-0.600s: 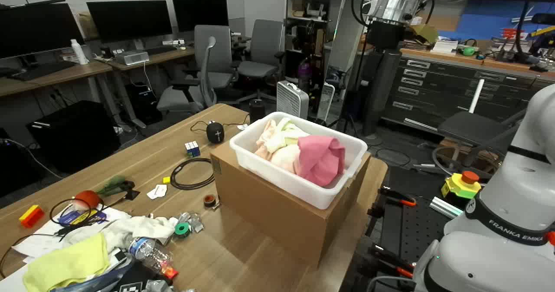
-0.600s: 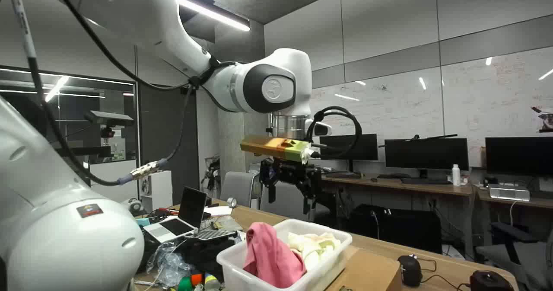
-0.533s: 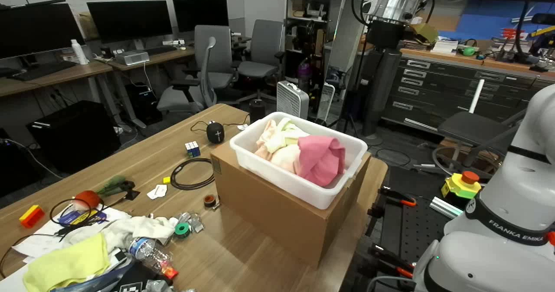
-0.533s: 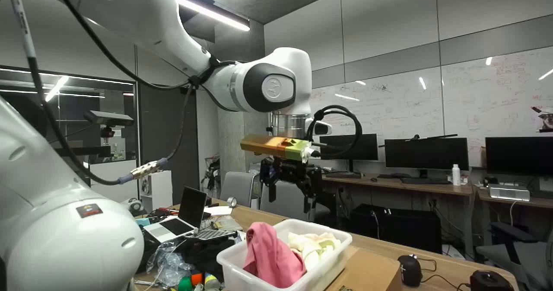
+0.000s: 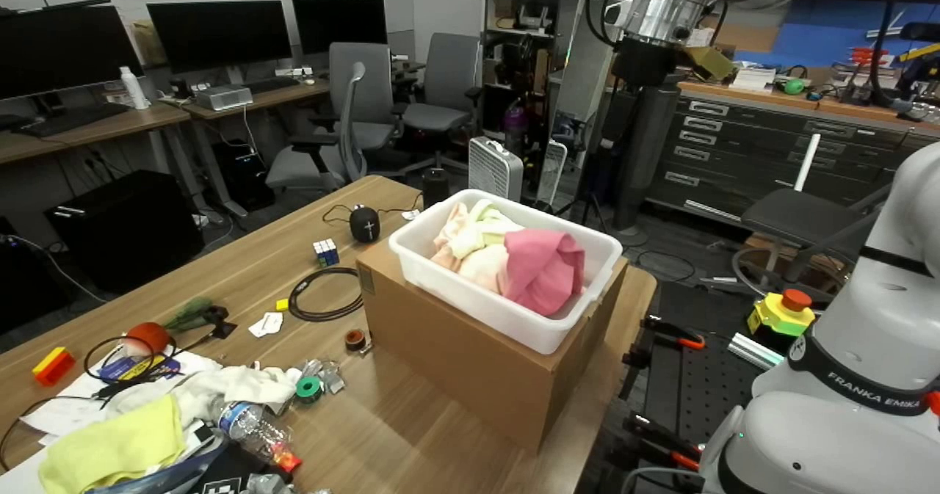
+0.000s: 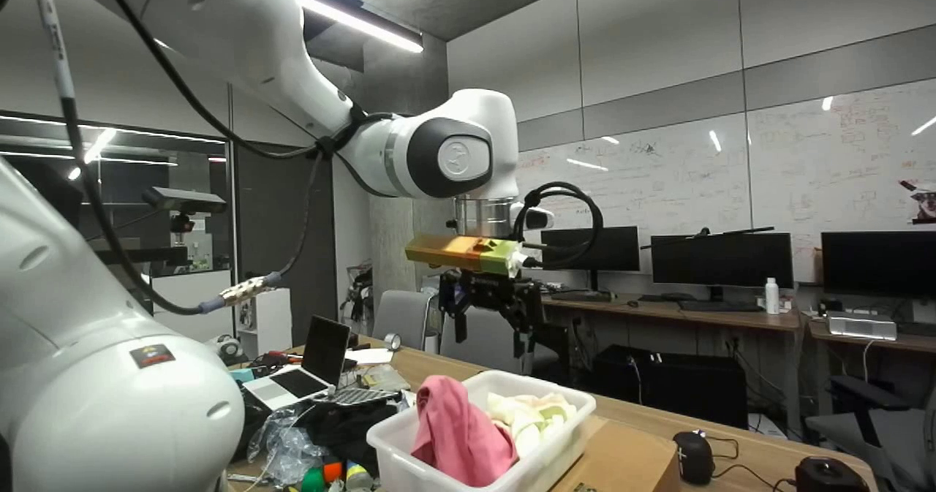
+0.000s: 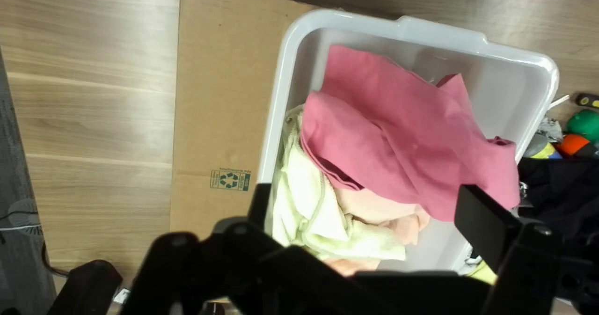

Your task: Remove the clothes from the box and put them on the table

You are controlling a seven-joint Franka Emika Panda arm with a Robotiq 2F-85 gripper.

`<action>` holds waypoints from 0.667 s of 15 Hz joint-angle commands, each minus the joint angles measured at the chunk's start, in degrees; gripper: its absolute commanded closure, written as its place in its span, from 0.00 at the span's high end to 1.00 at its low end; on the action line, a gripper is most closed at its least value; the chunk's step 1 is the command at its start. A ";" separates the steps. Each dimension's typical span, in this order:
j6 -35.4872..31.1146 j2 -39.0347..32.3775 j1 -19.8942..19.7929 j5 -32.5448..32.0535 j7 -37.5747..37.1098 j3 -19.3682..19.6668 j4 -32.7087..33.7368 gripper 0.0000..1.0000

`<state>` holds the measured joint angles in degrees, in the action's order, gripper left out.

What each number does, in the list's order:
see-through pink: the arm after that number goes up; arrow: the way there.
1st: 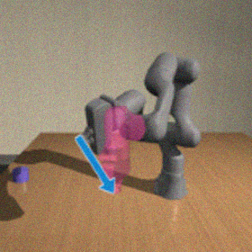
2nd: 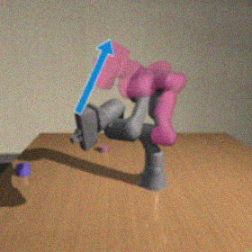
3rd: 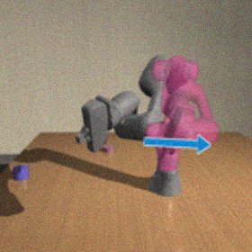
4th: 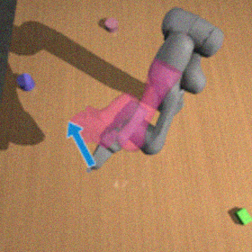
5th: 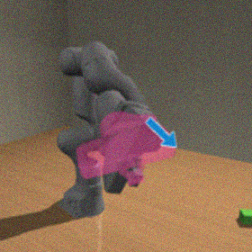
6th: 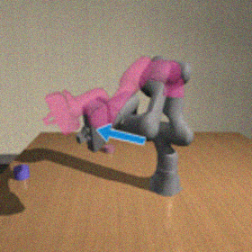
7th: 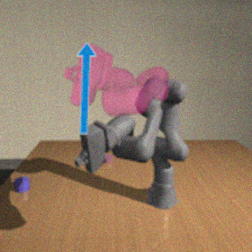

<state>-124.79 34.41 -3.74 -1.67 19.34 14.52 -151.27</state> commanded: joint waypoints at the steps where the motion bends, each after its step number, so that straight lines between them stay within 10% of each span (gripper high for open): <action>1: -4.27 -1.39 1.52 0.87 -0.32 -2.76 -0.41 1.00; 10: 2.72 -7.75 8.59 8.24 1.71 -5.04 2.92 1.00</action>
<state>-125.48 29.74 2.53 1.68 18.89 8.89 -151.67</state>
